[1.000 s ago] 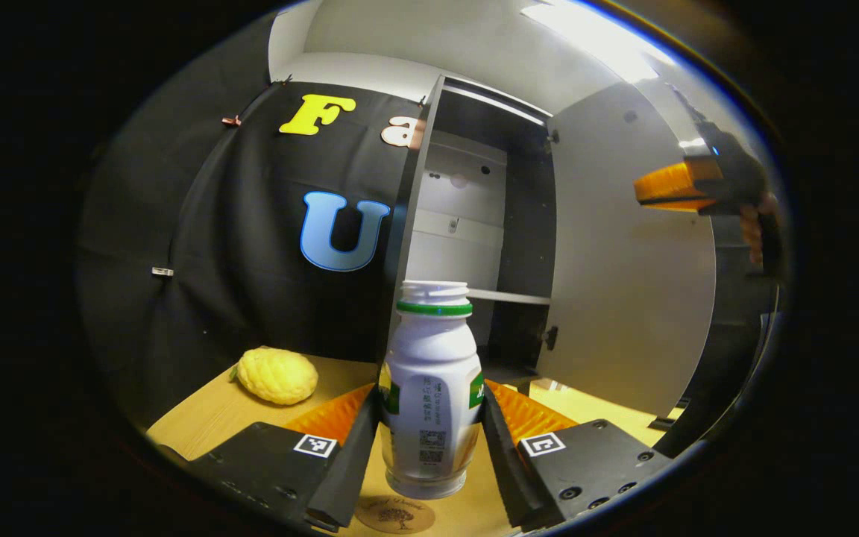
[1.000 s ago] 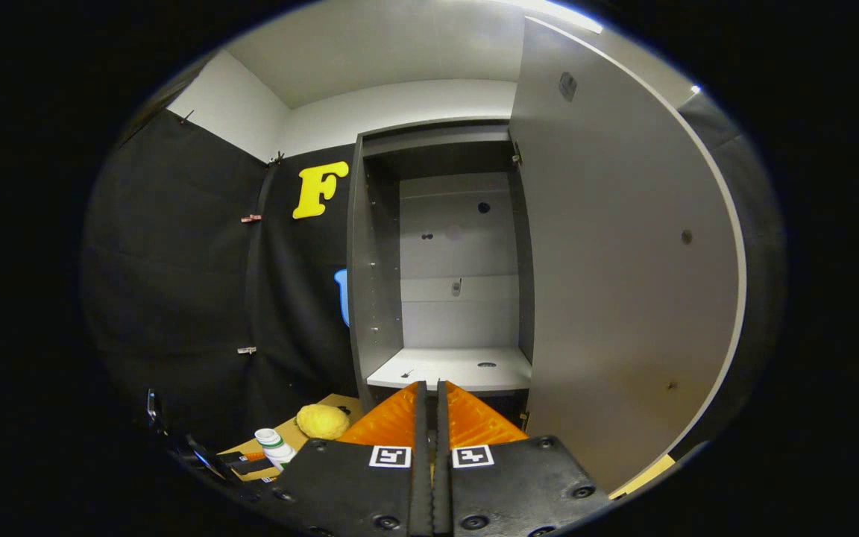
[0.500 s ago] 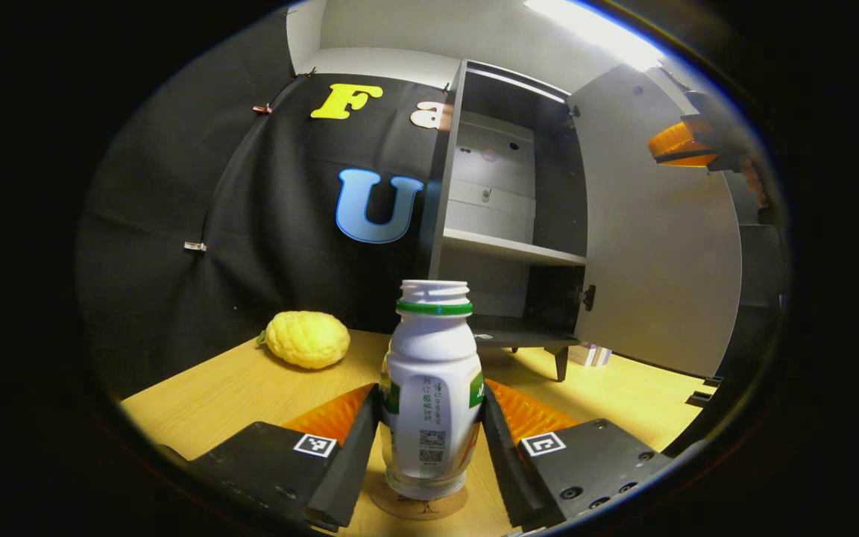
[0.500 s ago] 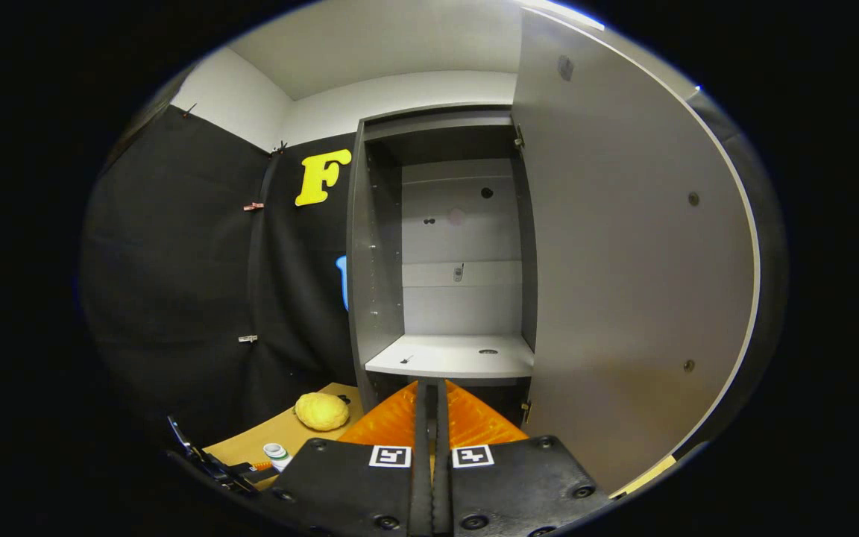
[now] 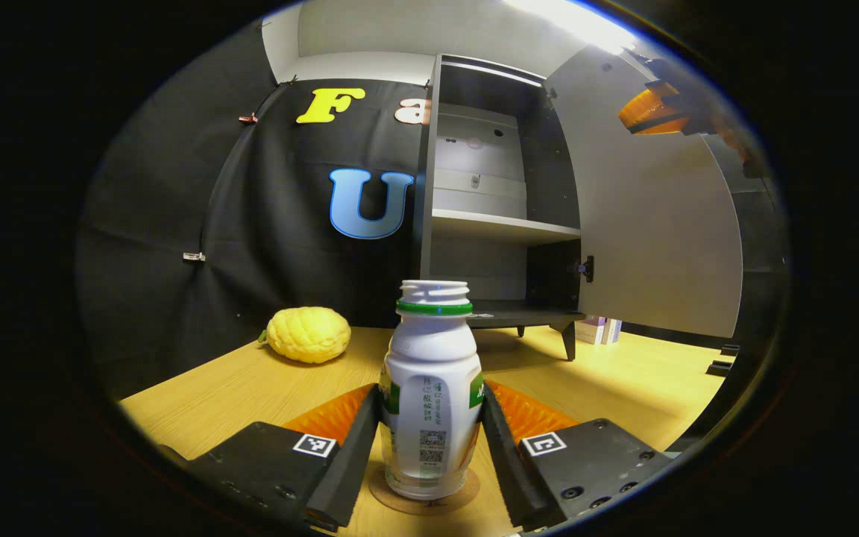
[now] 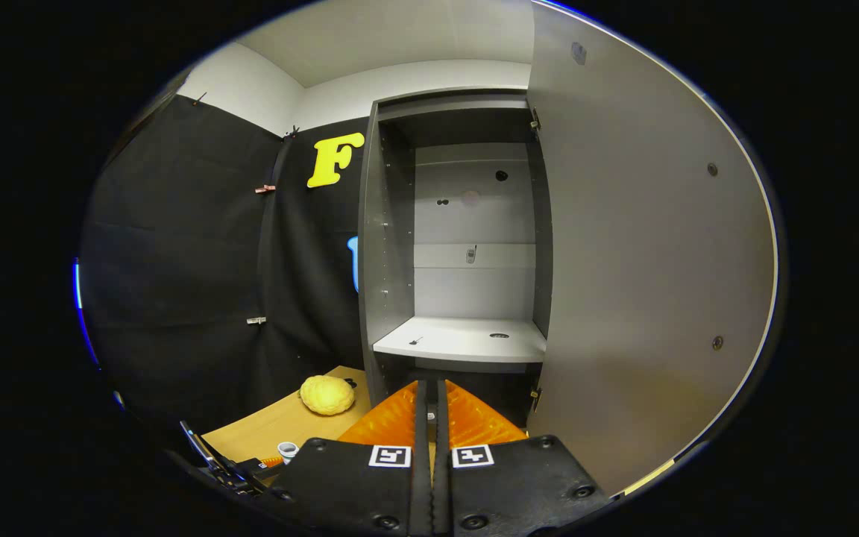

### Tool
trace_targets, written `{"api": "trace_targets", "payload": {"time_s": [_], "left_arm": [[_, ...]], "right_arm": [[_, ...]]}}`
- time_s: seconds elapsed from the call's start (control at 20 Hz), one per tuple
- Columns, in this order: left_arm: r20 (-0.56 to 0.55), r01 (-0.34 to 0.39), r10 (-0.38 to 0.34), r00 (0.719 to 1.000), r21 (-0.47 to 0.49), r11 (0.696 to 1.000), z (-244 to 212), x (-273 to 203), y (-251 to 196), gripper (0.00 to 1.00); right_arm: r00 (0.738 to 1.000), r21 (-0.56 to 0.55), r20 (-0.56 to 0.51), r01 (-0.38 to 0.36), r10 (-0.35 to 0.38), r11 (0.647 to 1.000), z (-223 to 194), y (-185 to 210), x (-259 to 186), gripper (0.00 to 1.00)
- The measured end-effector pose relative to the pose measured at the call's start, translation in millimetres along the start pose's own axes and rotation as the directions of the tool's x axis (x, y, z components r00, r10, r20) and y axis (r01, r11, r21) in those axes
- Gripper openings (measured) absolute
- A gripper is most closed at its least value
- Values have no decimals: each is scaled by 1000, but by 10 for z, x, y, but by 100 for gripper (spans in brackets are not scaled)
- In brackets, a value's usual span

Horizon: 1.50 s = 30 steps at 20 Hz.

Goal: Open the cabinet door with the right hand, grasp the bottle in the cabinet with the left hand and place it on the coaster, then close the cabinet door with the right hand.

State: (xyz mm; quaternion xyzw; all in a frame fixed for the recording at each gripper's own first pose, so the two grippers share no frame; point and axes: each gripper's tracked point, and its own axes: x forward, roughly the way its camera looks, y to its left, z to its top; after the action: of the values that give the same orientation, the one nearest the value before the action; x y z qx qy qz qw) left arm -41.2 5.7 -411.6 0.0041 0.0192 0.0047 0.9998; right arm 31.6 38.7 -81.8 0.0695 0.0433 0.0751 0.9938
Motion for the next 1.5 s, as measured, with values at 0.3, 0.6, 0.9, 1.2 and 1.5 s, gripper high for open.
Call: {"api": "trace_targets", "payload": {"time_s": [0.3, 0.6, 0.9, 1.2, 1.5], "left_arm": [[19, 30, -31, 999, 56, 998, -10, 48, -79, 80], [-2, 21, -21, 1000, 61, 998, -59, 89, -52, 89], [56, 14, -17, 998, 58, 998, 218, 102, -47, 95], [105, 30, -34, 994, 42, 999, 983, 133, -59, 95], [99, 220, -222, 970, 37, 975, 2045, 126, -418, 95]], "right_arm": [[1000, 6, 8, -10, 10, 1000, 24, 3, 34, 7], [1000, 2, 7, -18, 18, 1000, 9, 7, 83, 6], [1000, 7, 2, -31, 31, 1000, 15, 26, 128, 5], [1000, 38, -14, -6, 7, 999, 135, -61, 181, 6], [997, 66, -18, 71, -70, 995, 337, -121, 52, 6]]}}
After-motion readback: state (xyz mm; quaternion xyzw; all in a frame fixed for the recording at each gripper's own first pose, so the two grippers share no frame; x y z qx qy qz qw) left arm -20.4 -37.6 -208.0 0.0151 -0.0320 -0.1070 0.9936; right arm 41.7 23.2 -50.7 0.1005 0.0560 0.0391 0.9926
